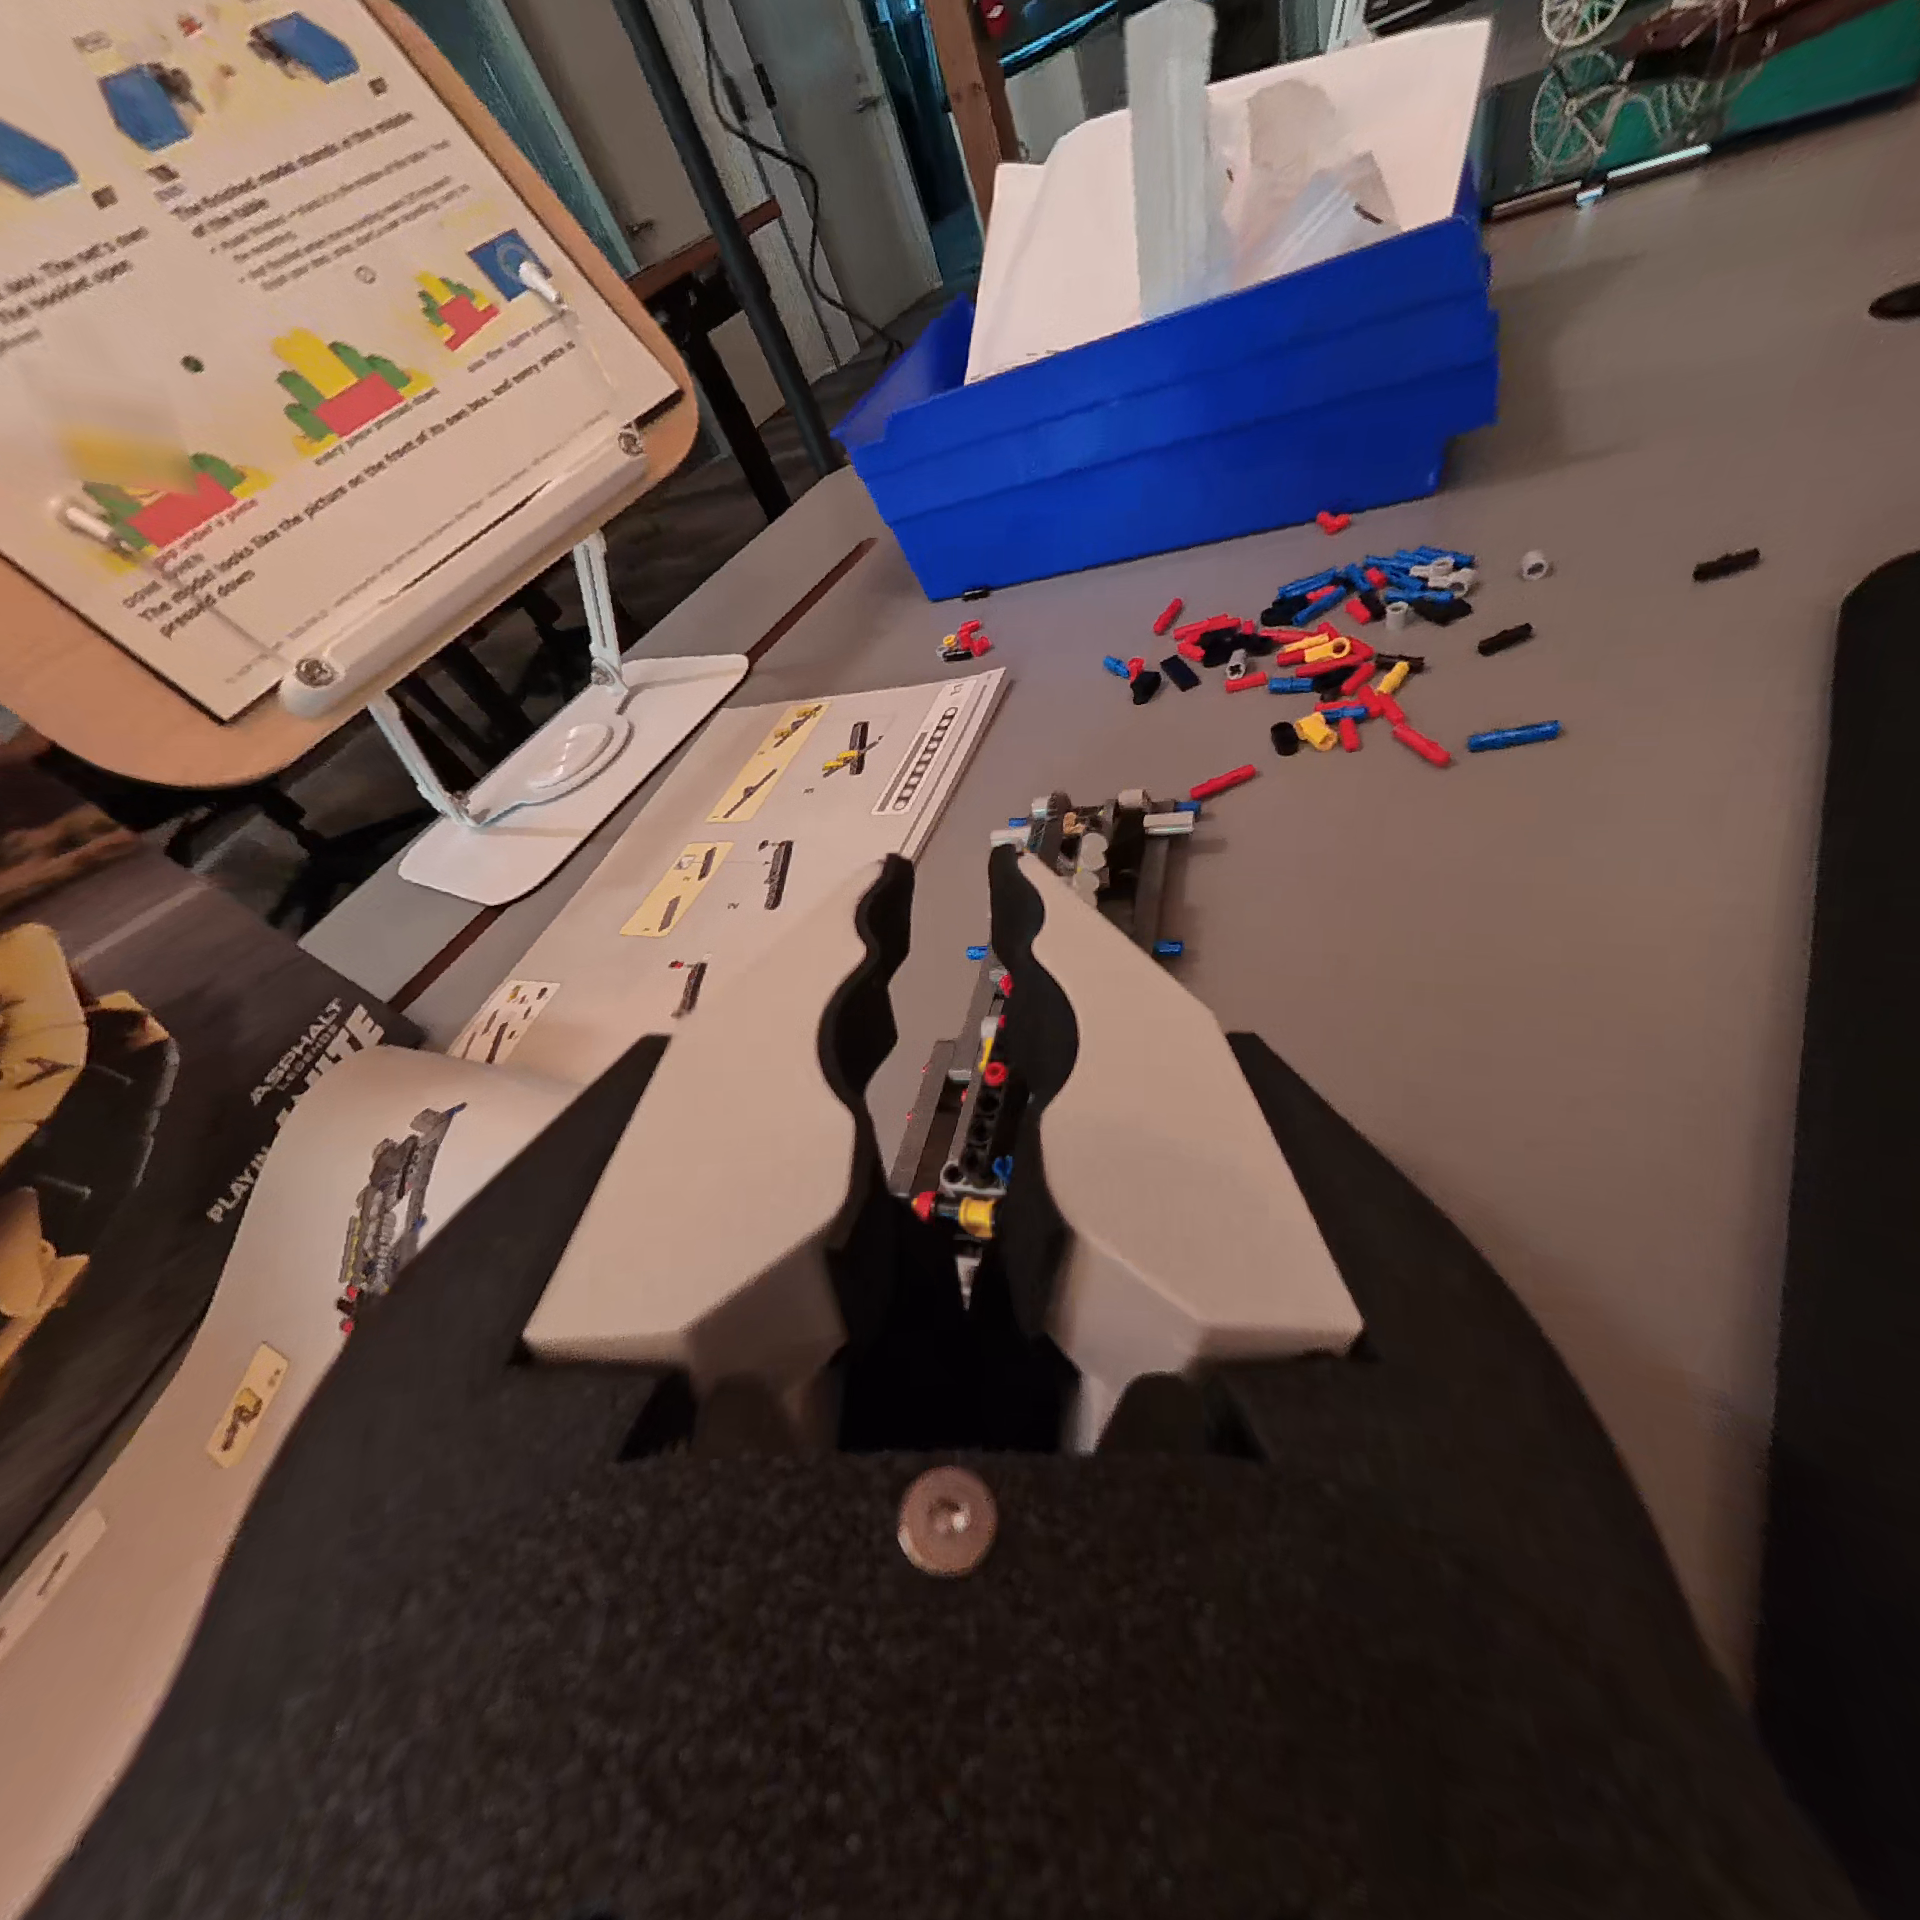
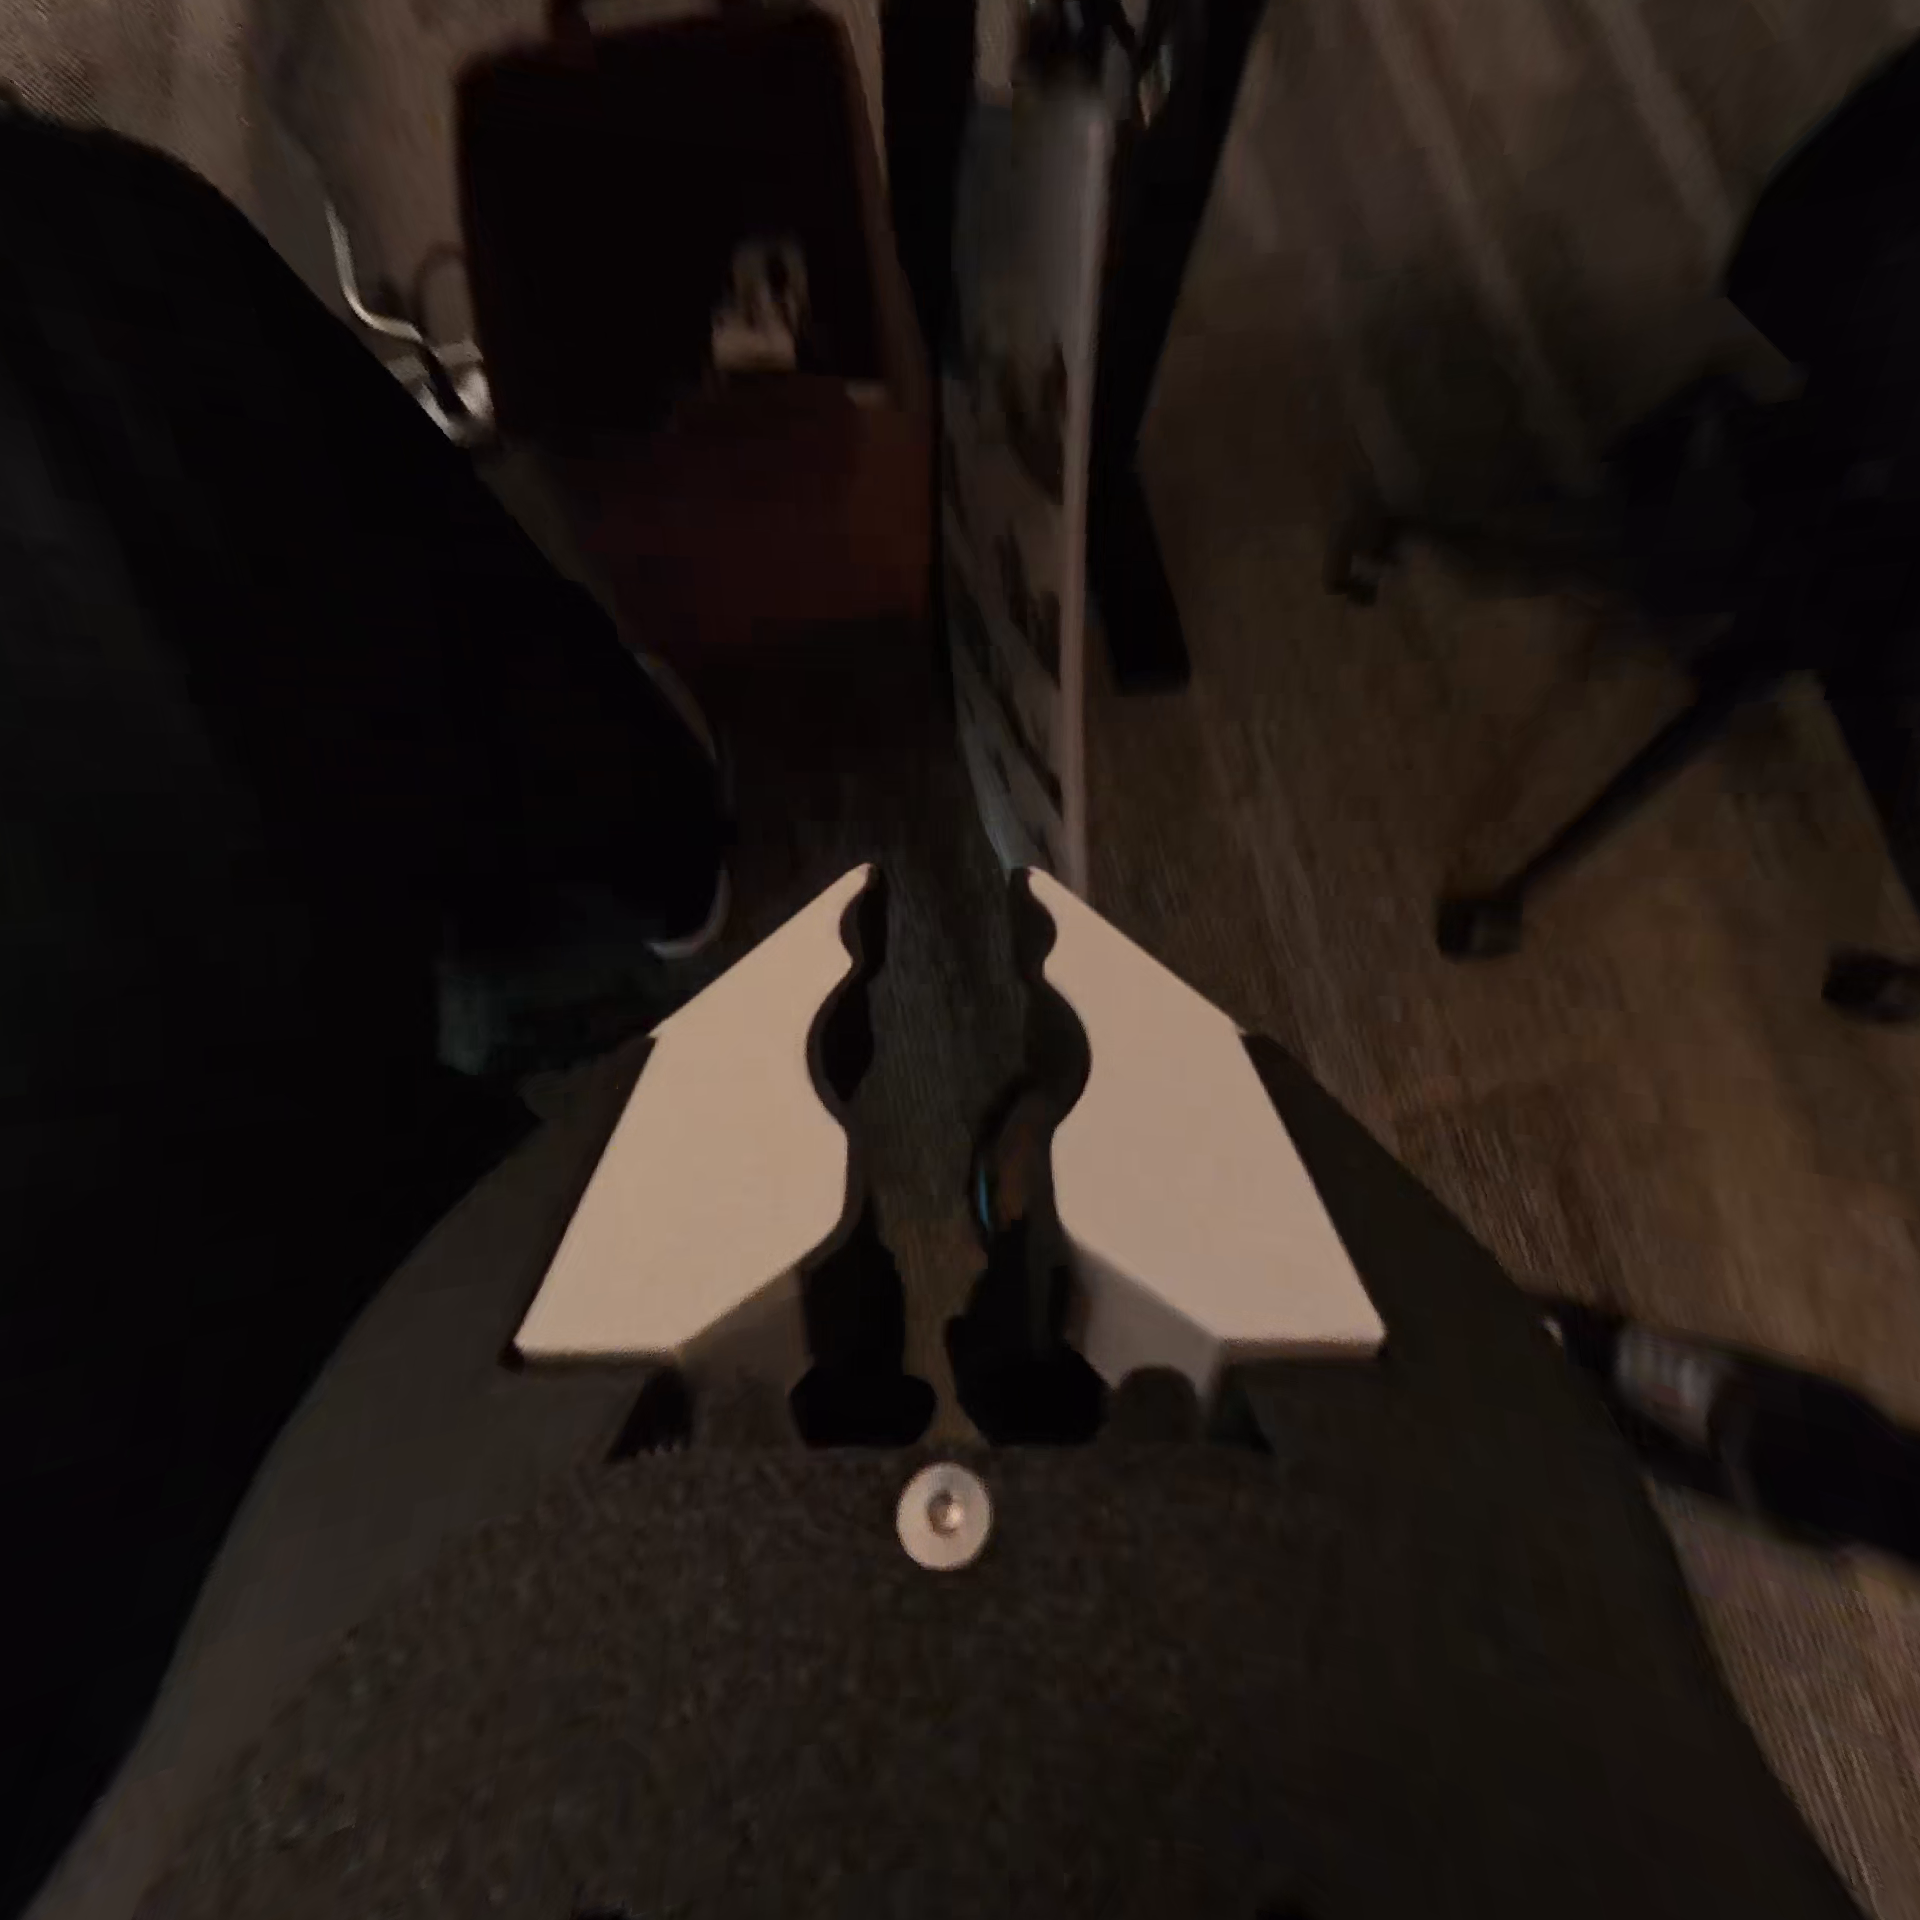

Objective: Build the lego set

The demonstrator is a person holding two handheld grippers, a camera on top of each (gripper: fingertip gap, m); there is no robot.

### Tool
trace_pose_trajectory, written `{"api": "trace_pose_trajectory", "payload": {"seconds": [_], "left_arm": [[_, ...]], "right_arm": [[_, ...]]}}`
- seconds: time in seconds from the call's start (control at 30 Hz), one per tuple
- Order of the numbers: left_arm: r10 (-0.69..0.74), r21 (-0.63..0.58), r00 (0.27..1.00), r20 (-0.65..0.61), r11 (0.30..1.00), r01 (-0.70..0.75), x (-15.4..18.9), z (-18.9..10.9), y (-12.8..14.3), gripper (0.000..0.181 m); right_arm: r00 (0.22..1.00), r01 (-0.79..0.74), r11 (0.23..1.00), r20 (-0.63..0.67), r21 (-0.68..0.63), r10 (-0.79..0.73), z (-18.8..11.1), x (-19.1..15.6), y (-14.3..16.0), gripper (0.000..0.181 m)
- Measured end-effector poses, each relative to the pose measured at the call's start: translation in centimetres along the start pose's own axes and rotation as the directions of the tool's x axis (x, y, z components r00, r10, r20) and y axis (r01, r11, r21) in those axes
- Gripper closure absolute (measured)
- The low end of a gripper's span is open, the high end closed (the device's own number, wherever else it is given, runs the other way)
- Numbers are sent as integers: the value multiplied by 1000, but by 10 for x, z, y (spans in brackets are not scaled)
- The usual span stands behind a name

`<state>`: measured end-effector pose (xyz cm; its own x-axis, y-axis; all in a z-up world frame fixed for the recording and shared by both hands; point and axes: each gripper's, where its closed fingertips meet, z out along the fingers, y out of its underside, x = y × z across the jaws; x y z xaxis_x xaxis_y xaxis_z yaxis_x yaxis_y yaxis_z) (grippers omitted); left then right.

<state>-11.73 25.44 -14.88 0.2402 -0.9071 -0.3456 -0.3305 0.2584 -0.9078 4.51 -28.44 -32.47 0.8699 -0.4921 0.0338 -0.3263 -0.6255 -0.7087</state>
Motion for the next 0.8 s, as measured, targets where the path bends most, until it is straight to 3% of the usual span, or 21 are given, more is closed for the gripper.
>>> {"api": "trace_pose_trajectory", "payload": {"seconds": [0.17, 0.37, 0.47, 0.57, 0.67, 0.8], "left_arm": [[37, -8, 999, -30, 999, -38, 17, 2, -4, 168], [40, 2, 995, -87, 999, -40, 42, 5, -11, 169], [37, 15, 993, -113, 999, -36, 53, 6, -15, 168], [57, 26, 990, -127, 998, -54, 62, 6, -19, 168], [76, 29, 989, -129, 997, -73, 67, 6, -18, 168], [88, 13, 989, -120, 996, -87, 67, 9, -13, 168]], "right_arm": [[996, -76, 985, 39, -156, 83, -39, -11, 92, 161], [995, -68, 979, 61, -191, 81, -79, -31, 147, 159], [968, -111, 981, 204, -161, 143, -62, -57, 164, 146], [961, -53, 990, 262, -129, 85, 9, -61, 203, 154], [937, -250, 965, 271, 81, 220, 118, -38, 212, 157], [914, -405, 907, 81, 113, 398, 291, 8, 275, 158]]}}
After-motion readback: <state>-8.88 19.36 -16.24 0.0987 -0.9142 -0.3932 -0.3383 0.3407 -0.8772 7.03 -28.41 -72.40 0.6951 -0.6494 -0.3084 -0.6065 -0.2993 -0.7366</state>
